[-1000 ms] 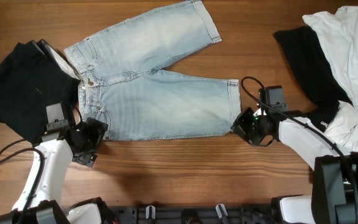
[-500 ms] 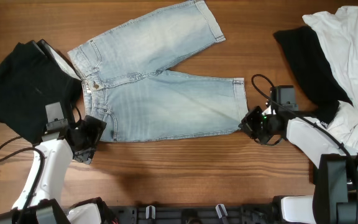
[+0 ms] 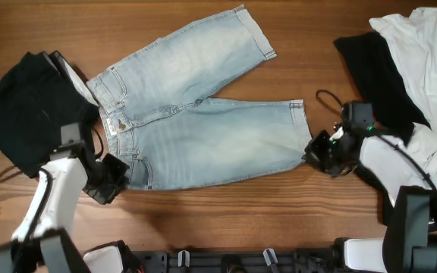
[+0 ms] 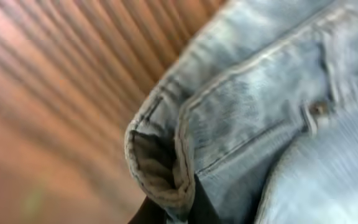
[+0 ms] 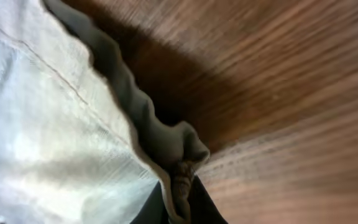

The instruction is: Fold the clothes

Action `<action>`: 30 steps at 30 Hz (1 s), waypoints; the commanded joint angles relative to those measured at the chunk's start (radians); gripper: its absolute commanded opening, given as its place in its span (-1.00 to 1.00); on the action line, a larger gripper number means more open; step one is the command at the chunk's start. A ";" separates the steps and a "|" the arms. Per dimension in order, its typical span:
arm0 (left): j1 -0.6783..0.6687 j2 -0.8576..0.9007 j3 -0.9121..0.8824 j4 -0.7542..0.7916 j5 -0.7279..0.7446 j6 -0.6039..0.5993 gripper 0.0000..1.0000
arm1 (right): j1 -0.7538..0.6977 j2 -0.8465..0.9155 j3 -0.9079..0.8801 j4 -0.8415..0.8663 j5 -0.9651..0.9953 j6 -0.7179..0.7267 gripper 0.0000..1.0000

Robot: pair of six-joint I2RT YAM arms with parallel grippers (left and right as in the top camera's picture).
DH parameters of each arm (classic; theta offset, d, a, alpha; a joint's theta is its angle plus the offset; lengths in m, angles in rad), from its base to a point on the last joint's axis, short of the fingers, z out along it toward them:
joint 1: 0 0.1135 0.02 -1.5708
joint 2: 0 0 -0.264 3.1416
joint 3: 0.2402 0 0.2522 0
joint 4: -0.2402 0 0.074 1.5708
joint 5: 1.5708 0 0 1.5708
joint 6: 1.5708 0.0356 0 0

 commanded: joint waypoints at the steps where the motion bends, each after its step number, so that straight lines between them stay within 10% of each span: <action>1: -0.004 -0.180 0.167 -0.106 -0.002 0.179 -0.92 | -0.042 -0.050 0.169 -0.125 0.041 -0.120 -0.91; 12: -0.137 -0.475 0.329 -0.229 0.099 0.114 -0.92 | -0.080 -0.266 0.691 -0.468 0.212 -0.343 -0.91; 21: -0.137 -0.029 0.329 0.160 -0.027 -0.274 -0.92 | 0.074 0.077 0.700 -0.040 0.194 -0.382 -0.92; 30: -0.137 0.284 0.329 0.411 -0.034 -0.323 -0.67 | 0.257 0.424 0.700 0.562 0.150 -0.365 -0.73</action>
